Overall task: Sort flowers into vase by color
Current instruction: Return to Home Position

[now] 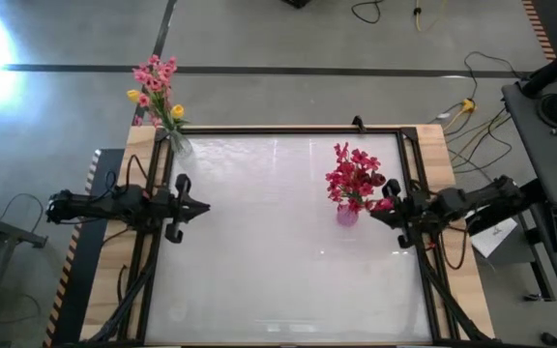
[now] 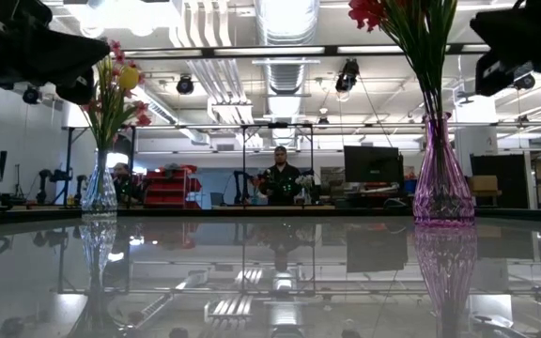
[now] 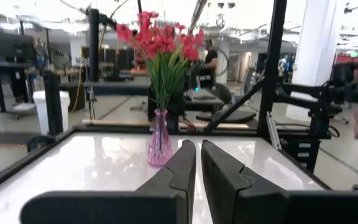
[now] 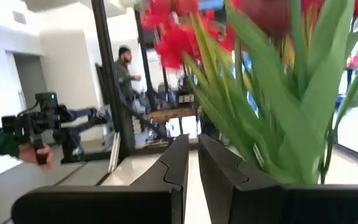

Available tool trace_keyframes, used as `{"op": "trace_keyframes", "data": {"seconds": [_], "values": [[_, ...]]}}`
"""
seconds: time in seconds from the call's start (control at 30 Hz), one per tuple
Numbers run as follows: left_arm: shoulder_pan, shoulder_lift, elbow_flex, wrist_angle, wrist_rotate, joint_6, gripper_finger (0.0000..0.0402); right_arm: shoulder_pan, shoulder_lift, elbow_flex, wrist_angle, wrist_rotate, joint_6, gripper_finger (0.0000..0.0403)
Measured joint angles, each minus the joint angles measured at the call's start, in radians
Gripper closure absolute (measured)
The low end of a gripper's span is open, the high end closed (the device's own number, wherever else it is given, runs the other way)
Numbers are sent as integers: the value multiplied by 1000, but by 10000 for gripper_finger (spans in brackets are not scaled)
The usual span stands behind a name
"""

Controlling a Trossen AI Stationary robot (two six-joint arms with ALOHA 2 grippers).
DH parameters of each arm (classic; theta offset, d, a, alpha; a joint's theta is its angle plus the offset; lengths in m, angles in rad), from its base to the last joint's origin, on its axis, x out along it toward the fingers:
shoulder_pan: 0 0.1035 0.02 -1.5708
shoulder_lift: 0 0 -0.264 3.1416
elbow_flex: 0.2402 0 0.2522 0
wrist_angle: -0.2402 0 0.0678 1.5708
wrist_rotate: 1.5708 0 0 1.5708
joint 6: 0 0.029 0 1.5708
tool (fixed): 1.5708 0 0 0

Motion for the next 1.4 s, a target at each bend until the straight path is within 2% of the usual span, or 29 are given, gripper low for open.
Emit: {"op": "trace_keyframes", "data": {"seconds": [0.1,0.4,0.77,0.97,1.4], "values": [[0,0,-47,98,-1,18,388,0,14,1,-30,3,10,374],[1,1,-49,53,-8,47,388,0,22,1,-153,2,1,374],[1,5,-49,-30,-9,27,388,0,67,1,-188,-1,-65,374],[1,38,-49,-32,-6,-24,388,0,102,1,-189,-1,-65,374],[1,103,-44,-39,-6,-27,388,0,111,1,-192,-1,-65,374]]}}
